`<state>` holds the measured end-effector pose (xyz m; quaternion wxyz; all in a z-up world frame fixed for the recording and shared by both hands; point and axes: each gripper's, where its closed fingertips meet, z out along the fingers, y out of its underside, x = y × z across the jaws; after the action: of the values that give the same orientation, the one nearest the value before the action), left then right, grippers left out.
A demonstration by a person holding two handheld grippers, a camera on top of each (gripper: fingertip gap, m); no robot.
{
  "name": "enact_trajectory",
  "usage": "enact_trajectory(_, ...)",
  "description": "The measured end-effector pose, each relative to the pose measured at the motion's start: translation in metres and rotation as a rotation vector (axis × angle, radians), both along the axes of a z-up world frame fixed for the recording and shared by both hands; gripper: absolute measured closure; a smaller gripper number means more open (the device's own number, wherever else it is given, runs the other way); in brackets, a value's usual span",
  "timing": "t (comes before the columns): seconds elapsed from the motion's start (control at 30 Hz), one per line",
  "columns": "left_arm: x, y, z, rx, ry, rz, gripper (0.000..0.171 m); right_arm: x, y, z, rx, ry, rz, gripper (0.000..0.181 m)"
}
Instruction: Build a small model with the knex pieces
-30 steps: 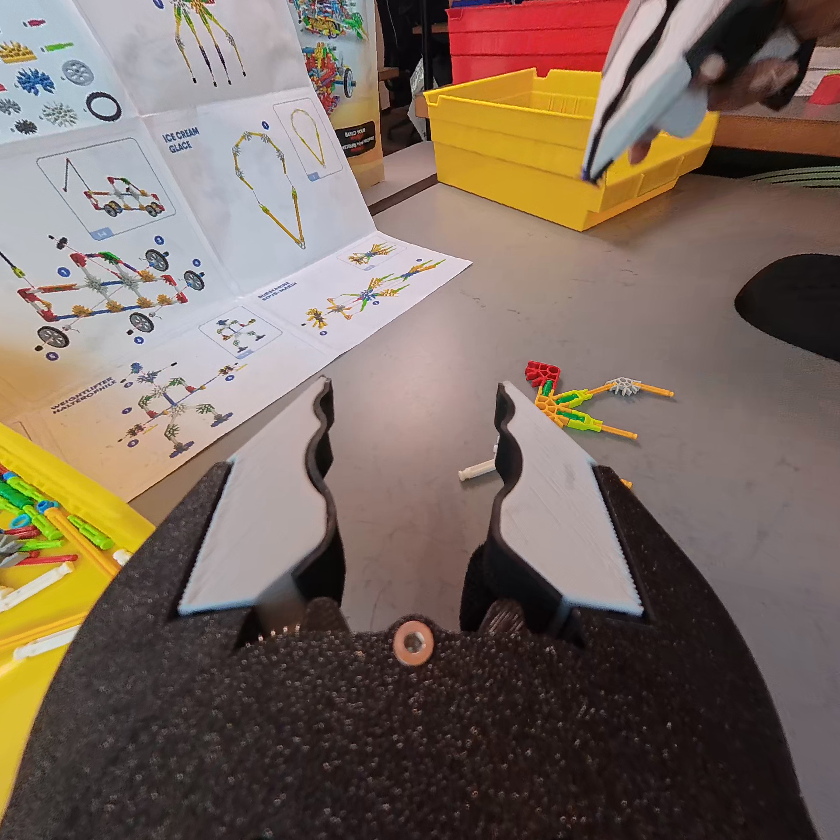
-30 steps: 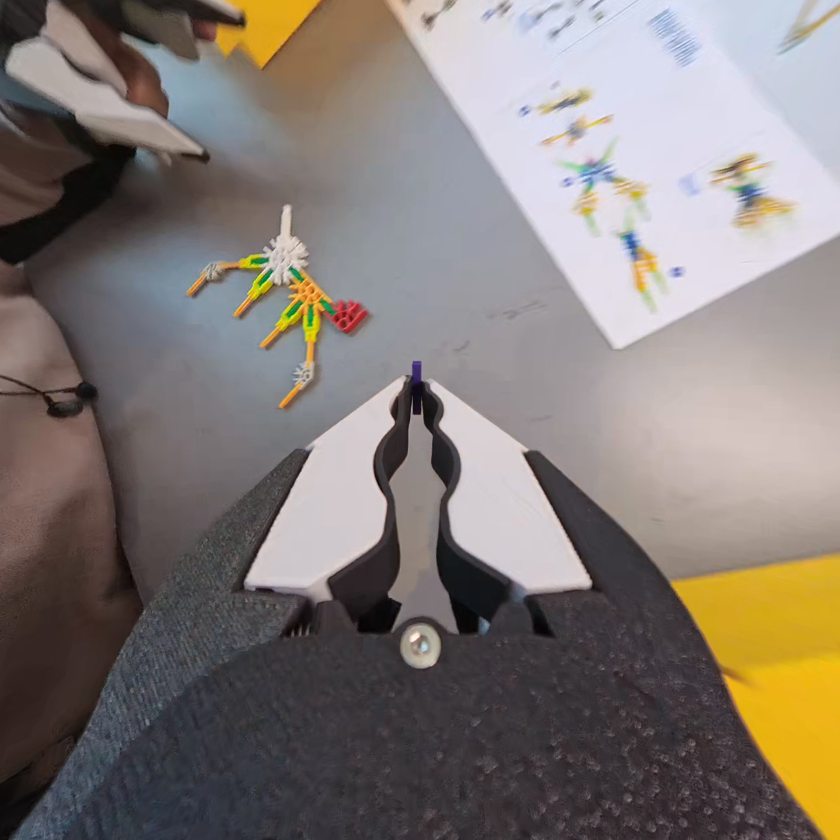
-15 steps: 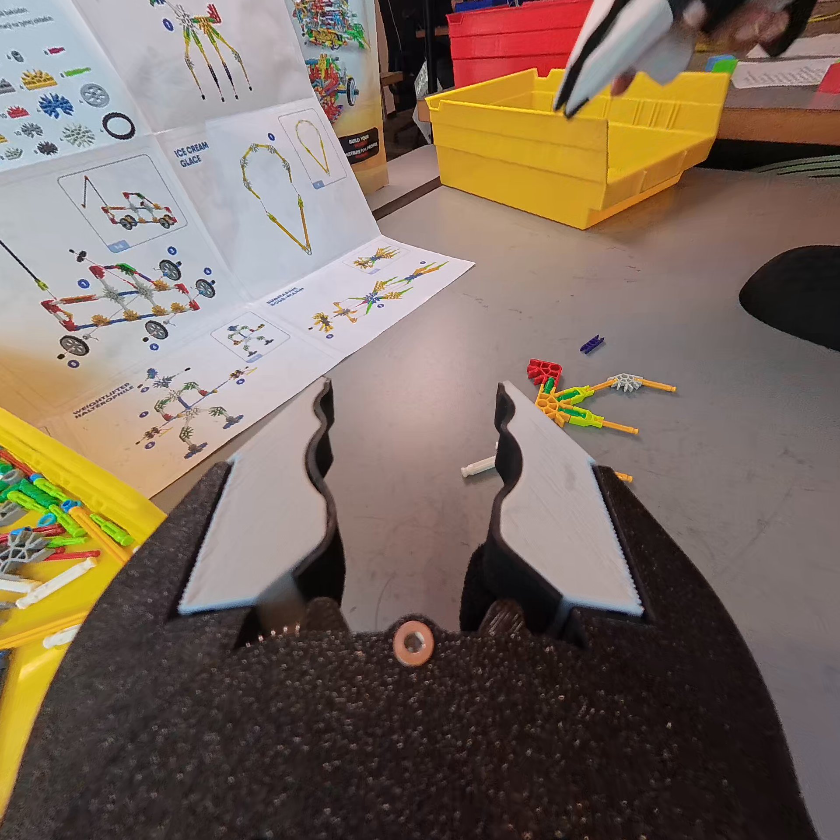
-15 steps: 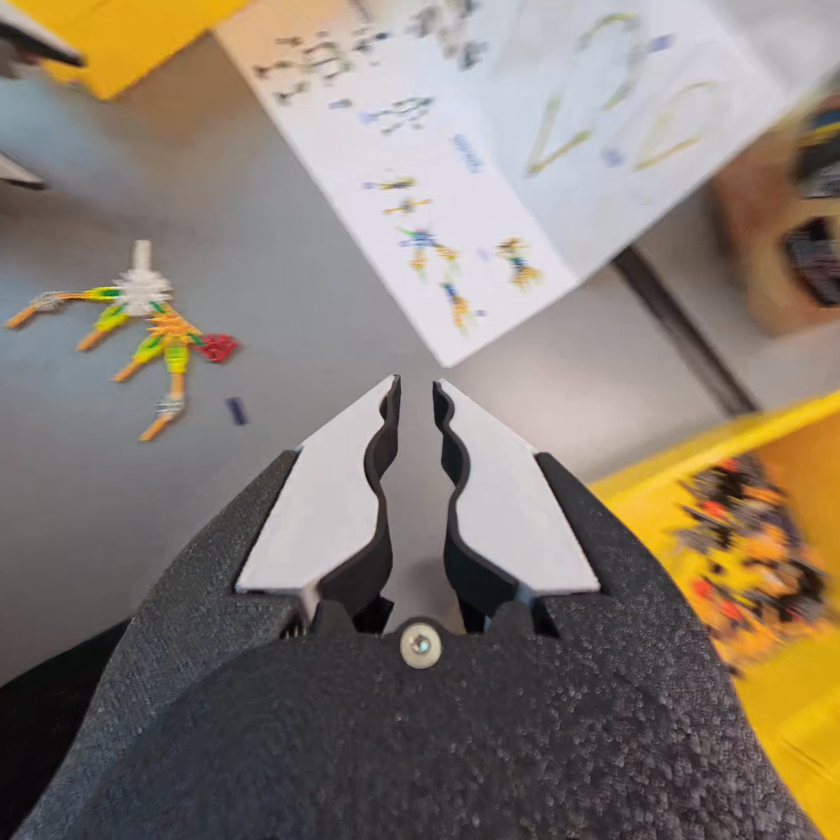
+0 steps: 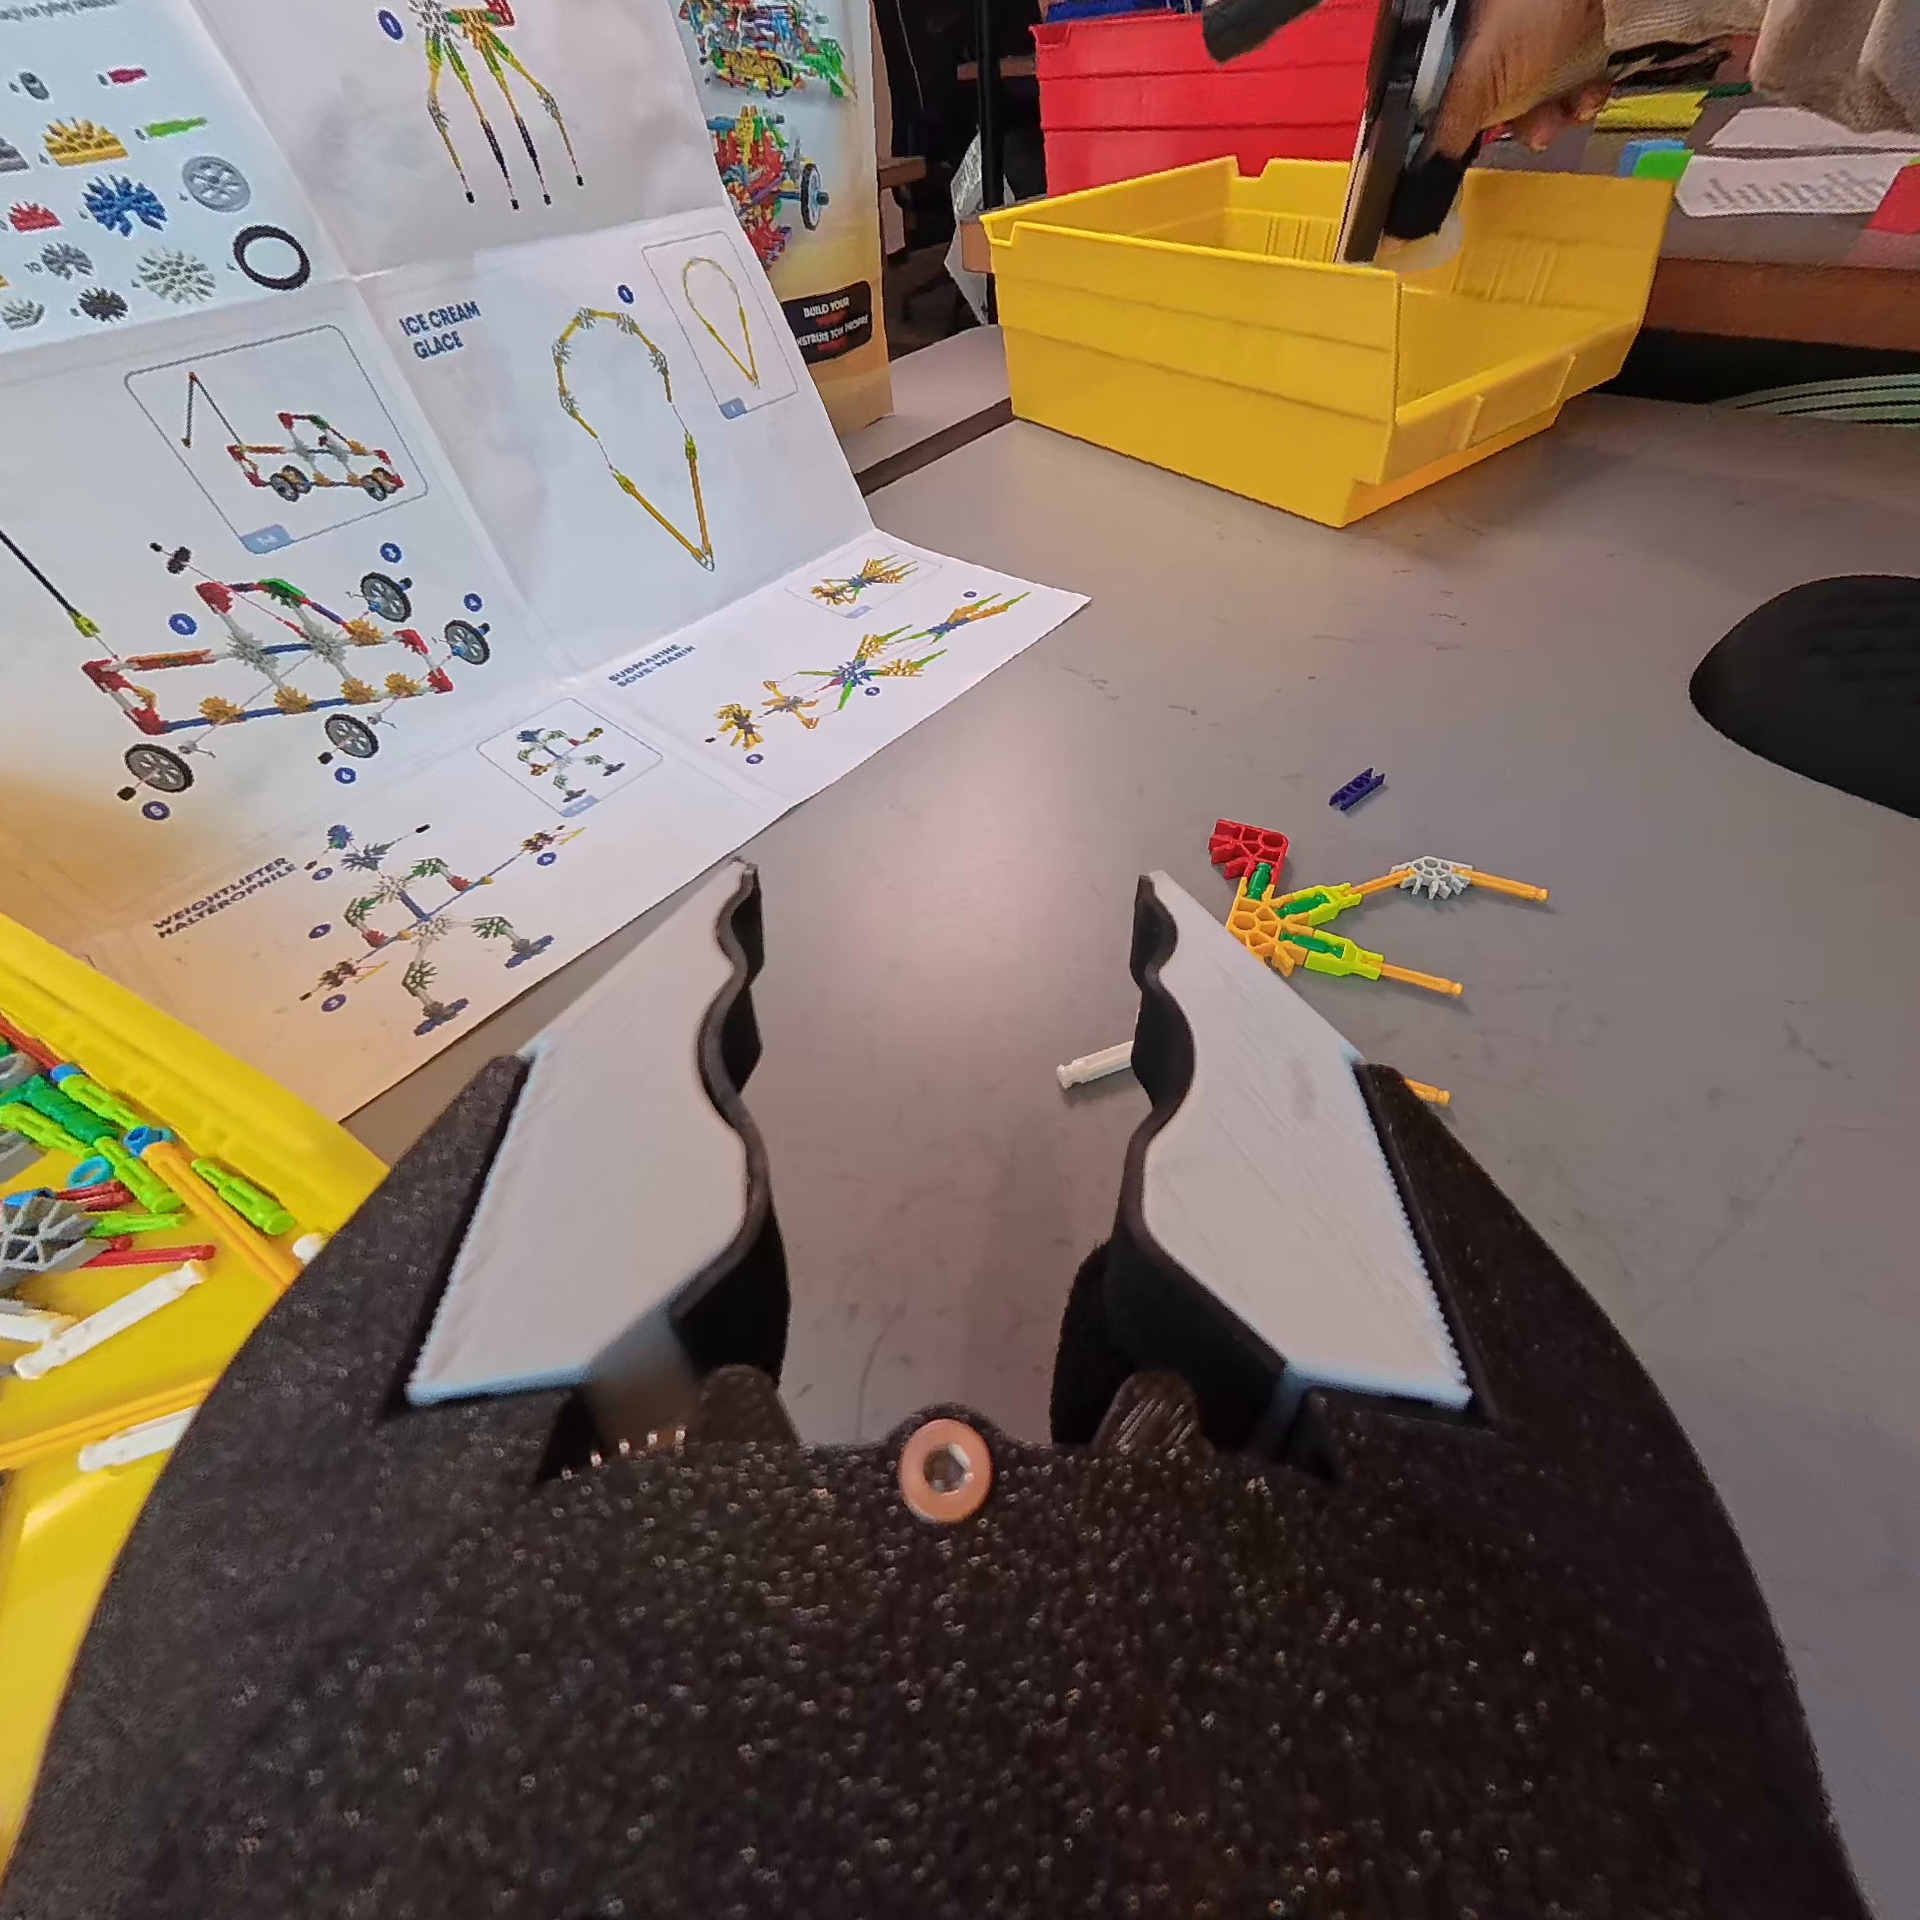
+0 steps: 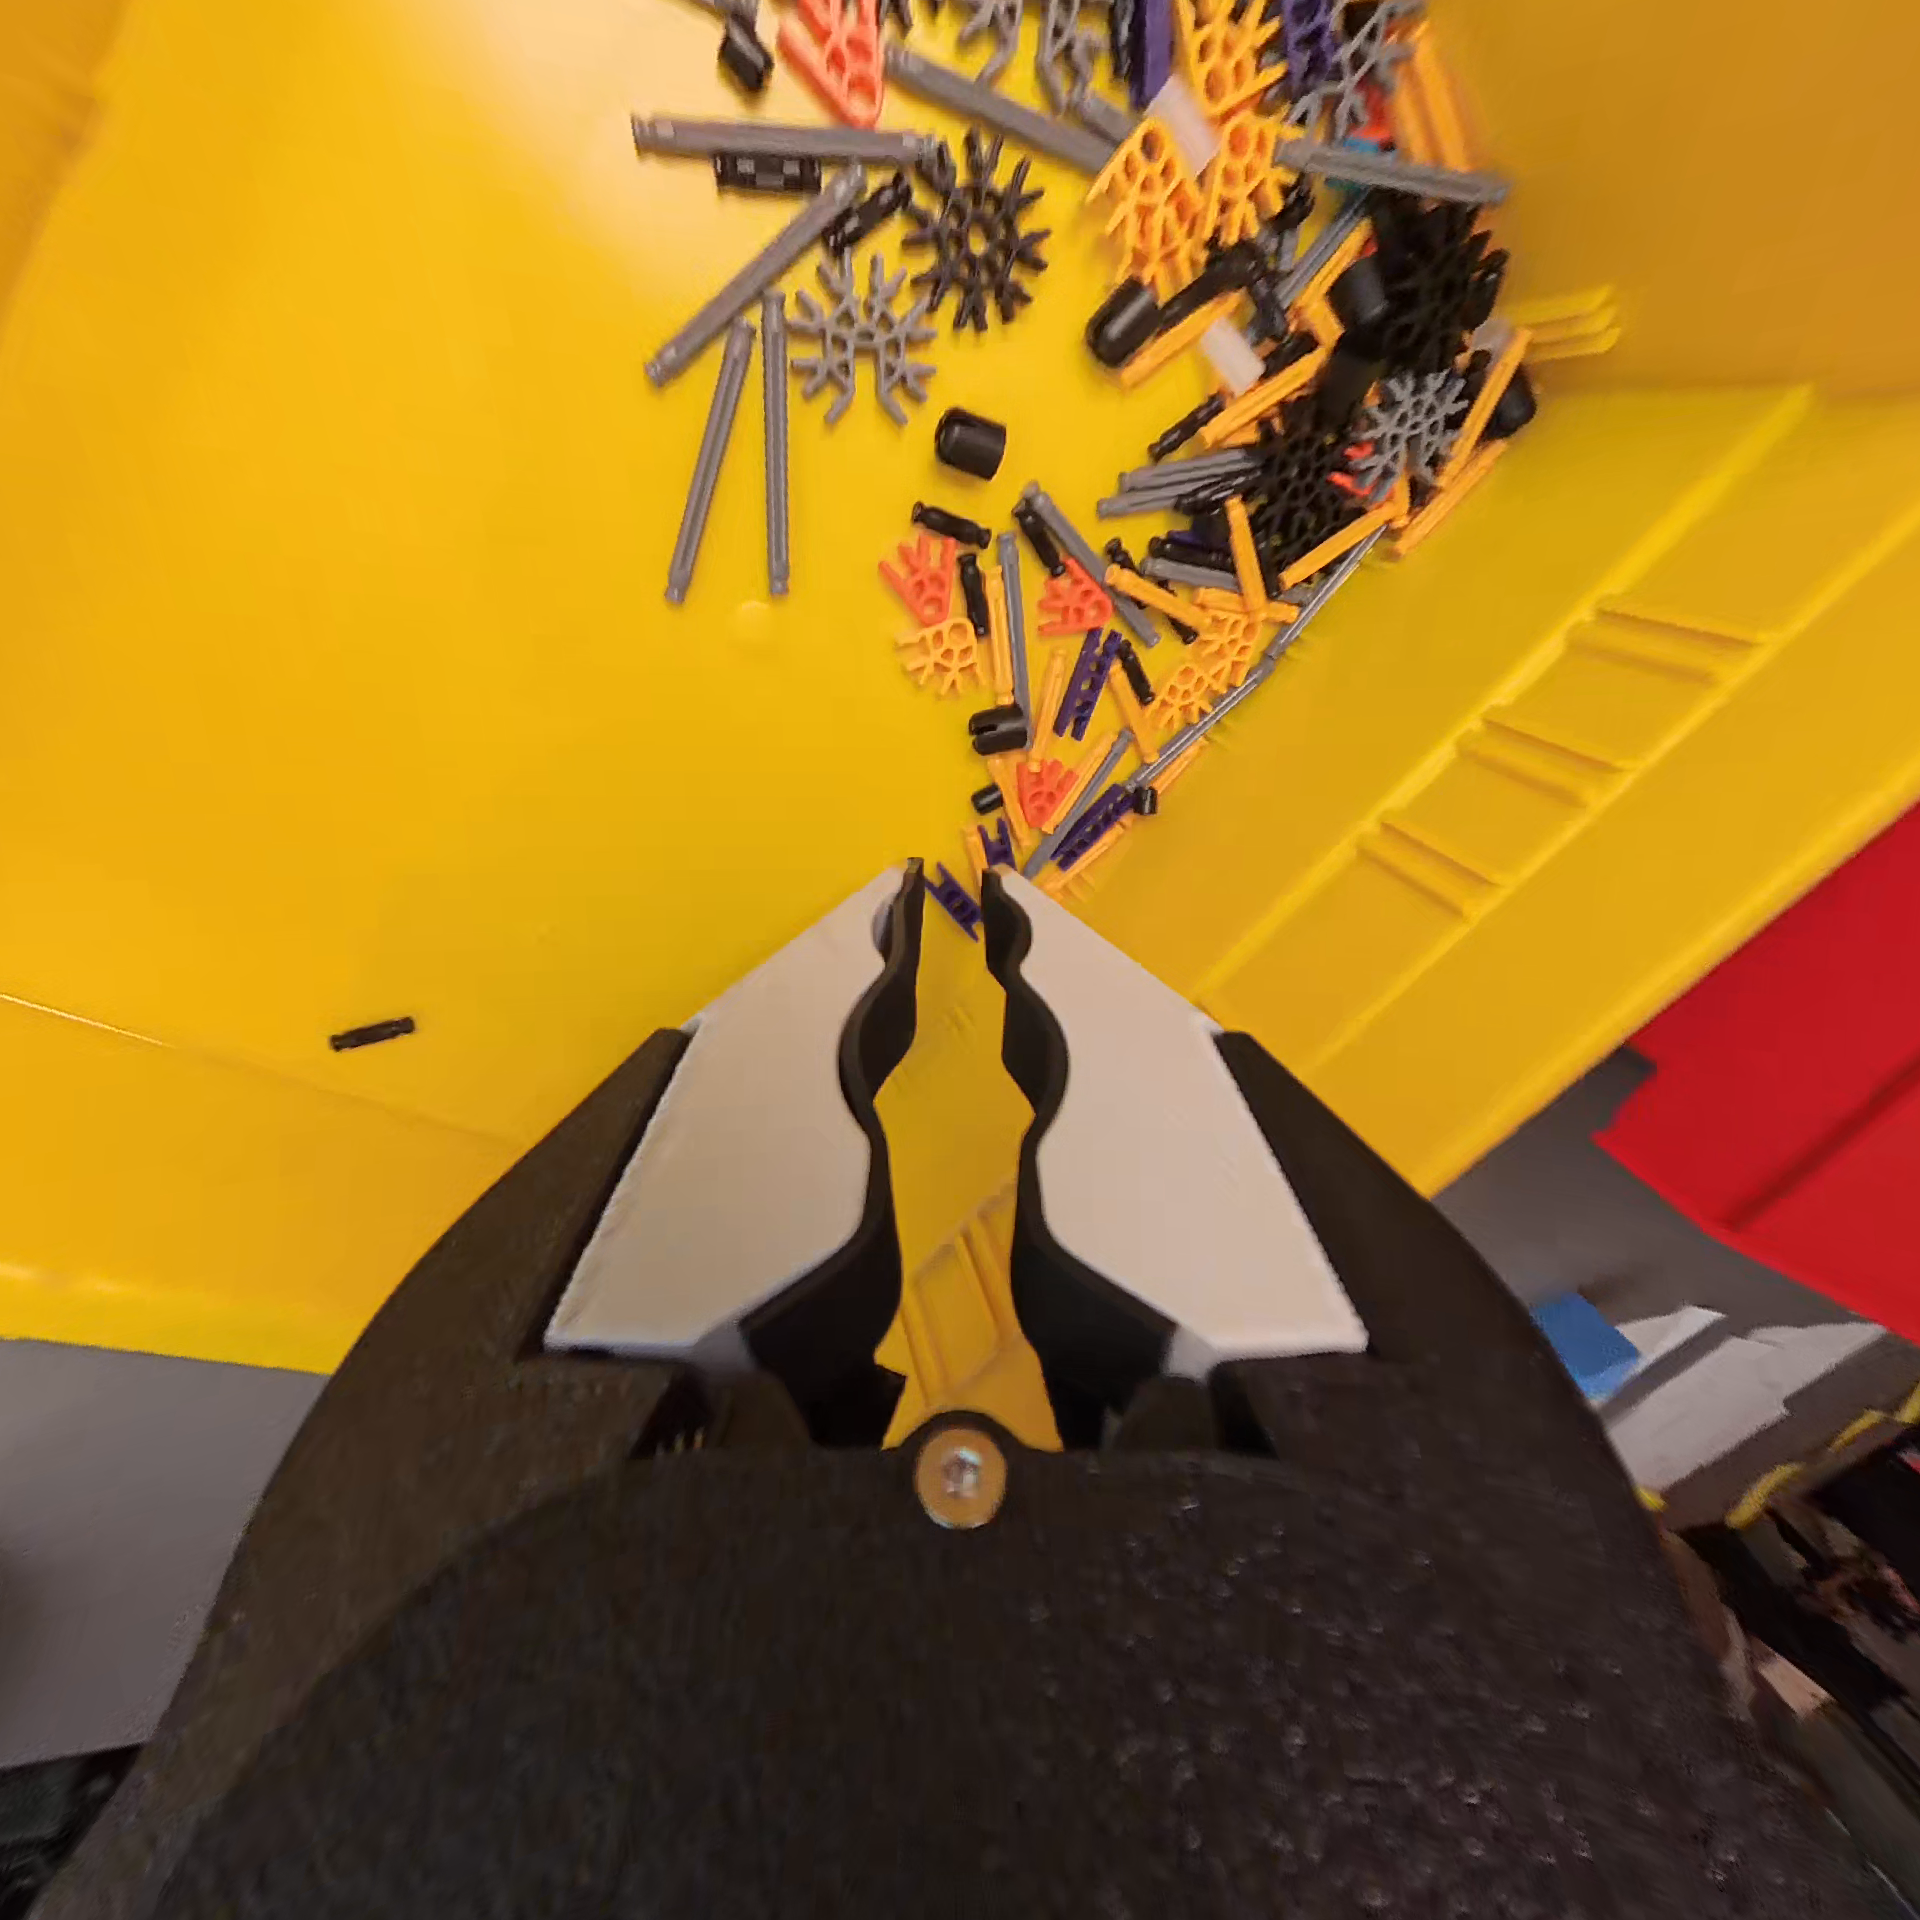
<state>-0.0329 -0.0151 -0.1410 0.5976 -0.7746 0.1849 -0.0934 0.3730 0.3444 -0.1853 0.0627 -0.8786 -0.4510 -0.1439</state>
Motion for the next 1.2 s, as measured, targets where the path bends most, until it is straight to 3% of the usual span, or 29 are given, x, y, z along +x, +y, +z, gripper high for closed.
enact_trajectory(0.33,0.004,-0.001,-0.001,-0.003,0.008,-0.022,0.100,0.019,-0.003,-0.019,-0.105,-0.171,0.058,0.173)
enact_trajectory(0.67,0.004,-0.001,-0.002,-0.009,0.009,-0.022,0.100,0.015,-0.009,-0.023,-0.171,-0.111,0.018,0.179)
enact_trajectory(0.87,0.004,-0.001,-0.002,-0.009,0.008,-0.026,0.100,-0.014,-0.024,-0.017,-0.227,0.103,0.004,0.177)
enact_trajectory(1.07,0.005,-0.002,-0.001,-0.003,0.016,-0.028,0.100,-0.003,-0.026,-0.021,-0.224,0.070,-0.011,0.168)
enact_trajectory(1.2,0.004,-0.002,0.000,0.000,0.016,-0.026,0.100,-0.007,-0.030,-0.024,-0.224,0.101,0.019,0.177)
